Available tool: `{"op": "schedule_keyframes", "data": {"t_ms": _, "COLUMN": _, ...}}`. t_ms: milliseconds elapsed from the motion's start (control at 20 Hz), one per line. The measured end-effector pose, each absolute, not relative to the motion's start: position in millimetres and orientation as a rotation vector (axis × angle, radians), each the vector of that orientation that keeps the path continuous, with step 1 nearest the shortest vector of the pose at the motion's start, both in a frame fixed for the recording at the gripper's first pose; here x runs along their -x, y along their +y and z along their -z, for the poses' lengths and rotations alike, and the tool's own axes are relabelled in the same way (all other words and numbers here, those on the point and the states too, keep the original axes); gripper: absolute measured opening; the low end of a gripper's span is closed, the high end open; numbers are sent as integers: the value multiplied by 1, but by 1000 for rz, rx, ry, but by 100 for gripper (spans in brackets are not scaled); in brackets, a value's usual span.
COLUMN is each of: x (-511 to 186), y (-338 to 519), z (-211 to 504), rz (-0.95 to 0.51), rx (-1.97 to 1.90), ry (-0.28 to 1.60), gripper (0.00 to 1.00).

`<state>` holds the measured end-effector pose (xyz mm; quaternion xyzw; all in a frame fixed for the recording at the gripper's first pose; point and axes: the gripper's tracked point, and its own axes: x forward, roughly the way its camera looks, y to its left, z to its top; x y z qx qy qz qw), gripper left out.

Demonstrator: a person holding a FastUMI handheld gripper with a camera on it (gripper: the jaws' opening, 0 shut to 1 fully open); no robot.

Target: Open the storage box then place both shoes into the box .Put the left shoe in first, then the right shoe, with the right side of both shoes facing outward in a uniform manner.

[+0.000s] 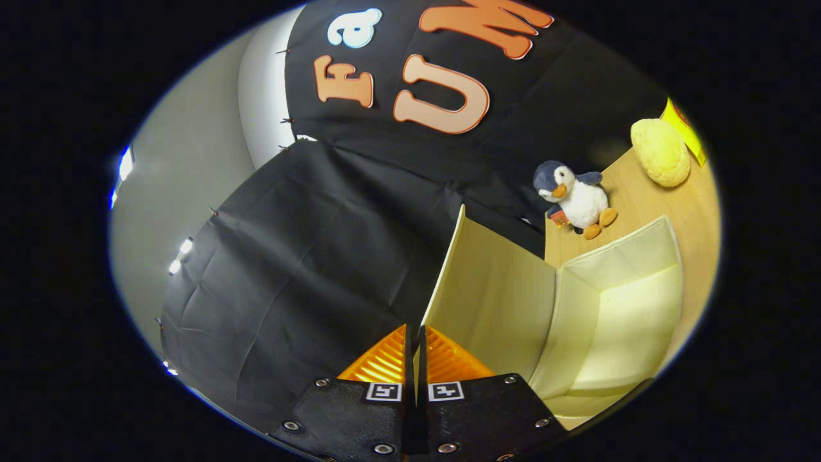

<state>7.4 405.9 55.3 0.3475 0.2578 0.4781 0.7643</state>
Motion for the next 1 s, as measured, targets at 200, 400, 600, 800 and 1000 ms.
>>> {"op": "schedule_keyframes", "data": {"t_ms": 200, "x": -2, "y": 458, "z": -32, "rz": -1047, "rx": -721, "ry": 604, "gripper": 1}}
{"op": "schedule_keyframes", "data": {"t_ms": 400, "x": 1, "y": 488, "z": -10, "rz": -1021, "rx": -699, "ry": 632, "gripper": 2}}
{"op": "schedule_keyframes", "data": {"t_ms": 600, "x": 0, "y": 506, "z": 9, "rz": -991, "rx": -670, "ry": 660, "gripper": 4}}
{"op": "schedule_keyframes", "data": {"t_ms": 800, "x": -3, "y": 505, "z": 17, "rz": -983, "rx": -638, "ry": 673, "gripper": 55}}
{"op": "schedule_keyframes", "data": {"t_ms": 1000, "x": -18, "y": 477, "z": 23, "rz": -917, "rx": -578, "ry": 648, "gripper": 96}}
